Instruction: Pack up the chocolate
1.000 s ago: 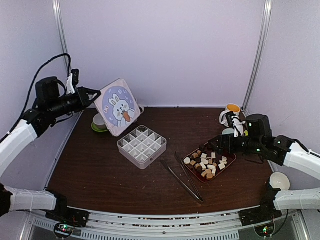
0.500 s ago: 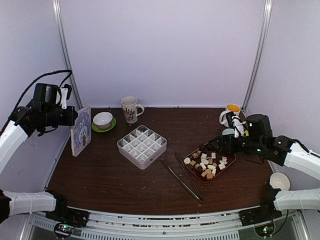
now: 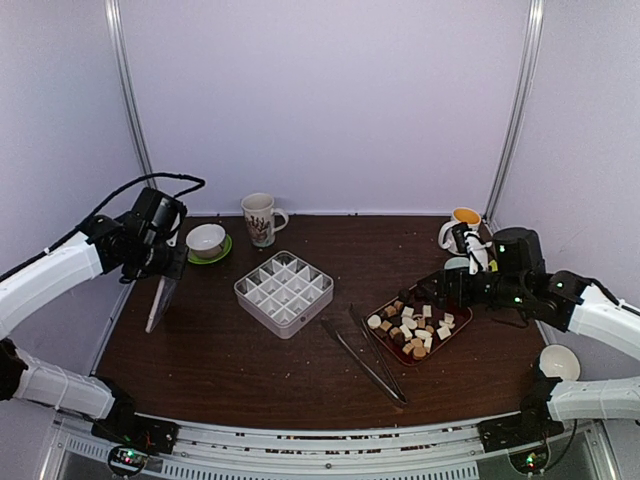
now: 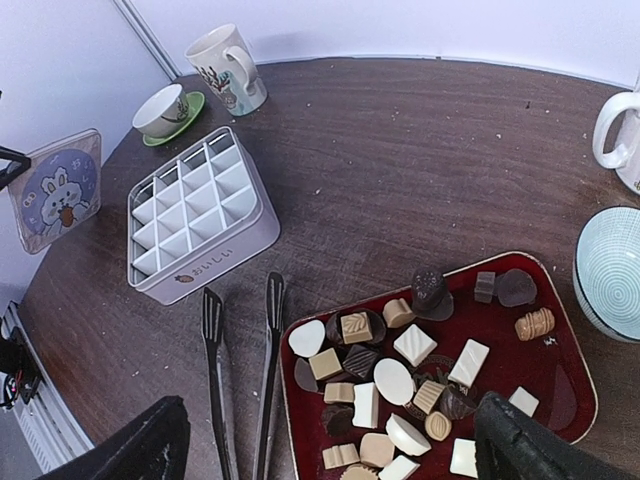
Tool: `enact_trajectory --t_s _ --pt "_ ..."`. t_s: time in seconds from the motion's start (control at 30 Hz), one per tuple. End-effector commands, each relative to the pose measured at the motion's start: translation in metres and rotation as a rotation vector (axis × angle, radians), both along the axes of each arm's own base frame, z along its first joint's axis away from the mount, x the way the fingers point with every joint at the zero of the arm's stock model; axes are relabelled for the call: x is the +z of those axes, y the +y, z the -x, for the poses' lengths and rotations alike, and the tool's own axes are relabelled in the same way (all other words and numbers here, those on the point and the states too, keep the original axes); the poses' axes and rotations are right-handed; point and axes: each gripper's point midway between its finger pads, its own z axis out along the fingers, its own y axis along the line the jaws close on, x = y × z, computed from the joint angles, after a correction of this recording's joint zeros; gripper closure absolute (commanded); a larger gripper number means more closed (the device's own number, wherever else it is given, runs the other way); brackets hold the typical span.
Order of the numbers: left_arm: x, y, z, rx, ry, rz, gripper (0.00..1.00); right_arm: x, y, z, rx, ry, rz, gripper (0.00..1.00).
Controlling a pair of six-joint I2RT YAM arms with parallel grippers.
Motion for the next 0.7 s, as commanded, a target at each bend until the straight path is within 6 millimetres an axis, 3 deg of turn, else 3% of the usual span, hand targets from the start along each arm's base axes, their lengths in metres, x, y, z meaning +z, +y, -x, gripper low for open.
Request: enact_trajectory --t_s 0.0,0.2,0.4,0.57,0.67 --pt "-0.025 -0.005 -0.006 0.038 0.009 -0.061 0.91 0.016 -0.001 0.0 -0.004 -0.041 -0.005 0.0" --pt "-0.061 -0.03 -0.004 0.018 0.065 -0.161 0.91 0.013 -0.003 0.002 -0.007 -0.041 -0.005 0.0" --pt "-0.113 -0.054 0.009 0.014 0.15 -0.218 0.9 0.012 -0.003 0.002 -0.01 -0.041 -0.004 0.0" --pt "-0.157 -0.071 0.021 0.017 0.211 -0.177 0.89 0.013 -0.003 0.001 -0.008 -0.045 -0.003 0.0" --pt "-0.173 -0.075 0.025 0.027 0.222 -0.155 0.89 0.013 -0.004 0.002 -0.007 -0.048 -0.001 0.0"
